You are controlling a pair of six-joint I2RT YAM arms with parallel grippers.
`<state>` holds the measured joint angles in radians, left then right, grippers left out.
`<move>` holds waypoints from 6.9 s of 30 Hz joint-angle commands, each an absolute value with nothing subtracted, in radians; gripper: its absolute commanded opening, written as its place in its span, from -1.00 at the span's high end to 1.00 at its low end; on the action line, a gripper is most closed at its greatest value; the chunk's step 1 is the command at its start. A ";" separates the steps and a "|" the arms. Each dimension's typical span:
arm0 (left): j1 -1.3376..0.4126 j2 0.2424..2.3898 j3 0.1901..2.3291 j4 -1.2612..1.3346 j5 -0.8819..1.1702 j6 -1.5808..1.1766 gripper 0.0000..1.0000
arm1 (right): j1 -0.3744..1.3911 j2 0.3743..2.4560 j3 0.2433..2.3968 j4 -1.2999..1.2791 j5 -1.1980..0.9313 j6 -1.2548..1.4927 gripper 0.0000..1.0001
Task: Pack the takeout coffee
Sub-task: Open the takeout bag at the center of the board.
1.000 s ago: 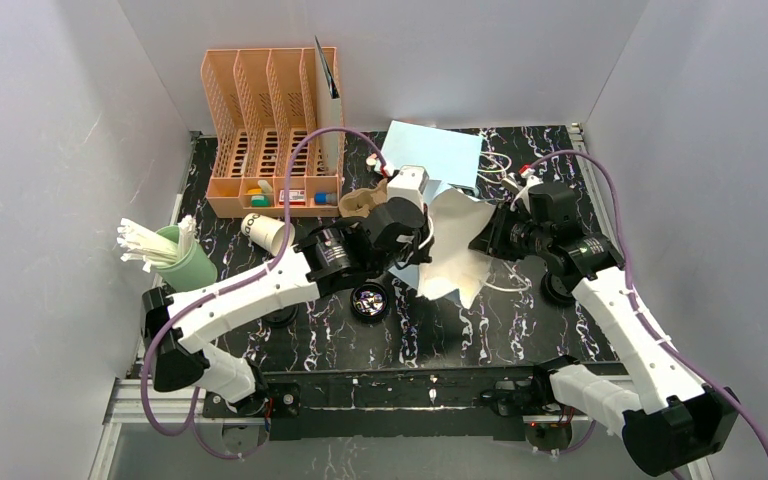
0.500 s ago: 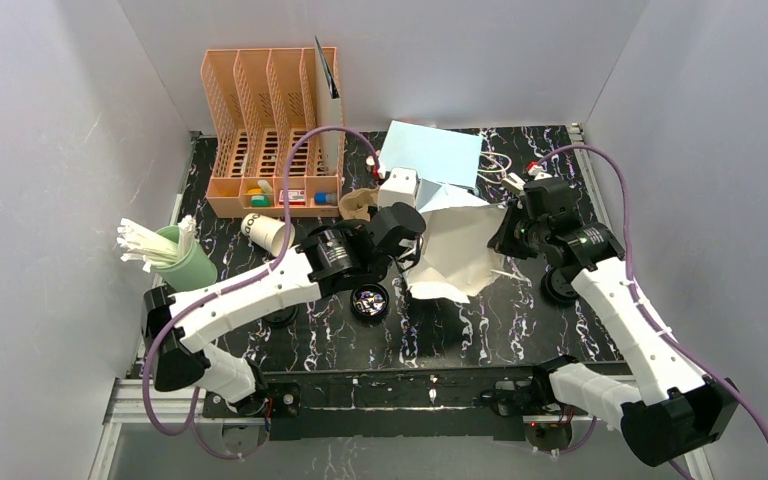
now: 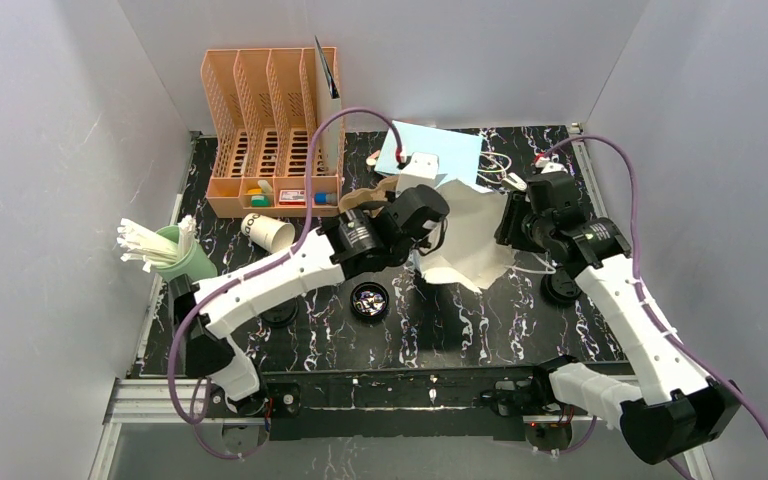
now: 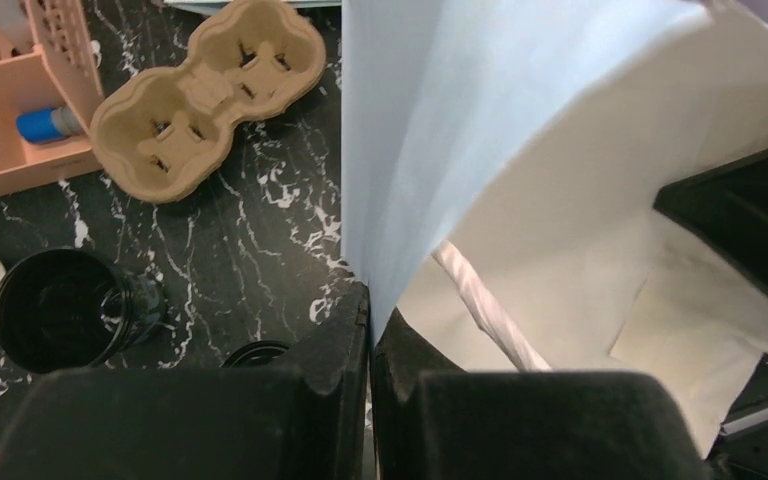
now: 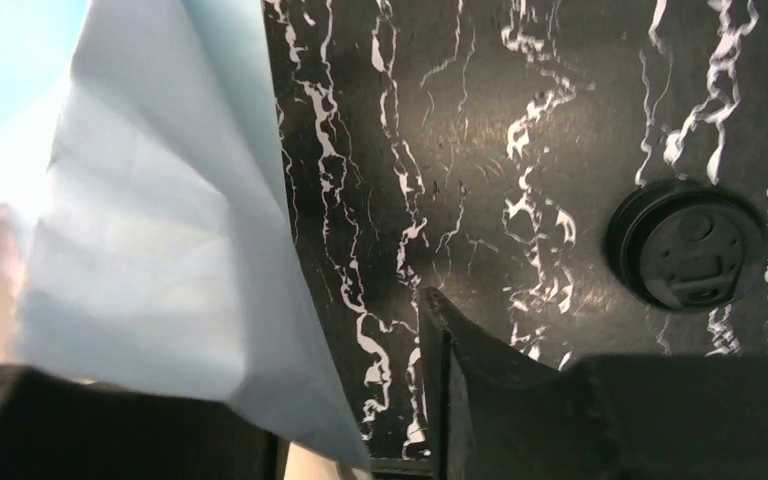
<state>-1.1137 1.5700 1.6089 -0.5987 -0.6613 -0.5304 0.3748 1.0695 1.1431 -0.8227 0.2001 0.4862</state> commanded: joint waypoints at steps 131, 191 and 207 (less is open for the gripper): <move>-0.988 1.387 1.542 -0.288 -0.091 -0.762 1.00 | 0.843 1.235 0.969 -0.255 0.511 0.647 0.97; -0.968 1.443 1.741 -0.714 -0.423 -0.548 1.00 | 0.920 1.468 1.344 -0.724 0.821 0.331 0.97; -0.968 1.465 1.727 -0.770 -0.194 -0.639 0.44 | 0.867 1.525 1.406 -0.903 0.517 0.454 0.97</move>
<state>-0.9562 1.4868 1.7195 -0.7490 -0.2939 -0.6167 0.8940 1.5135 1.3720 -0.8745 0.5934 0.4389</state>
